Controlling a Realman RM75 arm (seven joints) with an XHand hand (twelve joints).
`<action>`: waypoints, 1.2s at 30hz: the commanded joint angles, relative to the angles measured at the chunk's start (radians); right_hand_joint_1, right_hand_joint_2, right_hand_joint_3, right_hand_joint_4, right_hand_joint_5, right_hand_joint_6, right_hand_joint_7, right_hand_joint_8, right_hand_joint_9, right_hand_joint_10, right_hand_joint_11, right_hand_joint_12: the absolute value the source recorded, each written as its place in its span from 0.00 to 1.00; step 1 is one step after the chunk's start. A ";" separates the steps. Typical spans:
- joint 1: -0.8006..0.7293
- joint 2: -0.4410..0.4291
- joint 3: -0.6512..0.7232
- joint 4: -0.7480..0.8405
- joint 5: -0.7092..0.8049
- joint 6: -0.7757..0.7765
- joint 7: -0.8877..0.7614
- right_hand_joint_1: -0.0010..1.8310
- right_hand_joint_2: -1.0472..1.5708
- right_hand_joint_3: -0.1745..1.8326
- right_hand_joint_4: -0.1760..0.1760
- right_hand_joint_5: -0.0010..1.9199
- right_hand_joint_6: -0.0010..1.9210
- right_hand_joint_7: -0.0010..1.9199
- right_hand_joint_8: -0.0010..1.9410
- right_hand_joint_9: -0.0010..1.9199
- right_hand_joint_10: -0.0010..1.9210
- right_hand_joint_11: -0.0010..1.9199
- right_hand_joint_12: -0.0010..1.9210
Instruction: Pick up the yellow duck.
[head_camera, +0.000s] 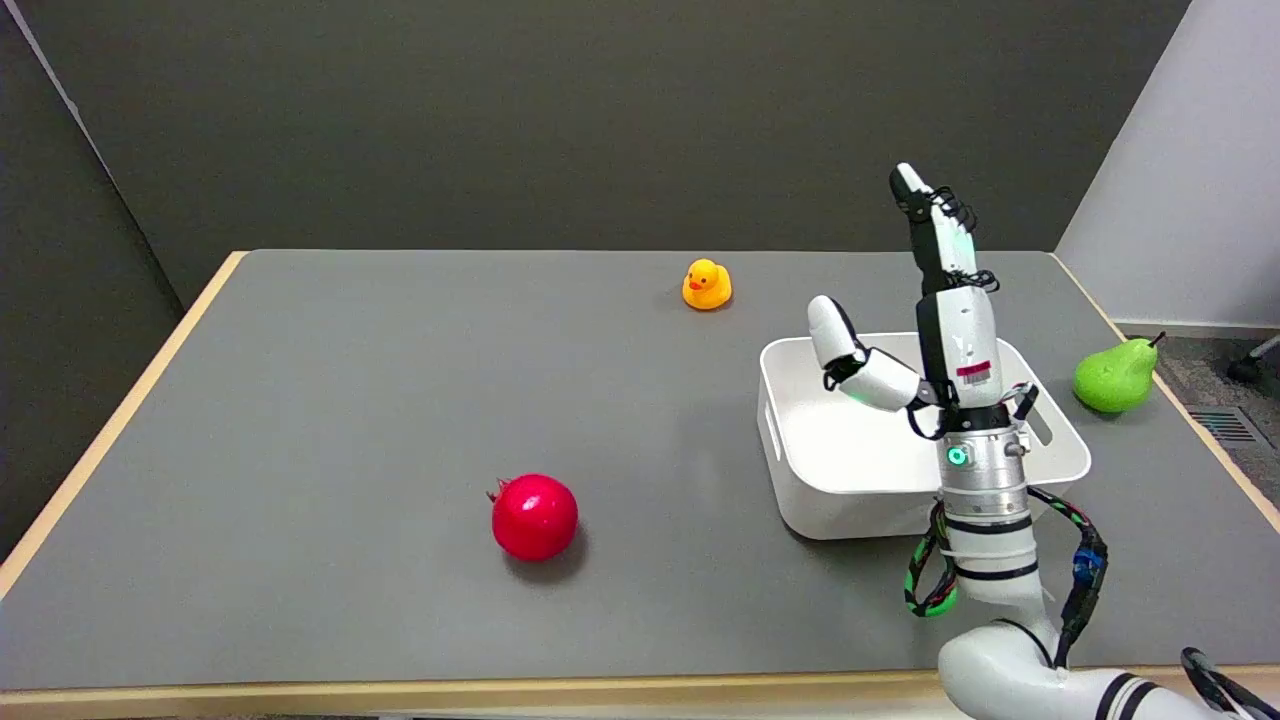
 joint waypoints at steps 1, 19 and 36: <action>0.000 0.025 0.063 0.078 -0.032 -0.150 -0.147 0.29 0.64 0.56 0.31 0.03 0.16 0.05 0.18 0.01 0.34 0.00 0.22; 0.126 0.091 0.304 0.364 0.092 -0.794 -0.443 0.30 0.63 0.56 0.31 0.05 0.20 0.09 0.22 0.04 0.38 0.00 0.41; 0.751 0.055 -0.081 0.005 0.482 -1.045 -0.773 0.31 0.65 0.50 0.26 0.09 0.19 0.15 0.21 0.07 0.44 0.00 0.48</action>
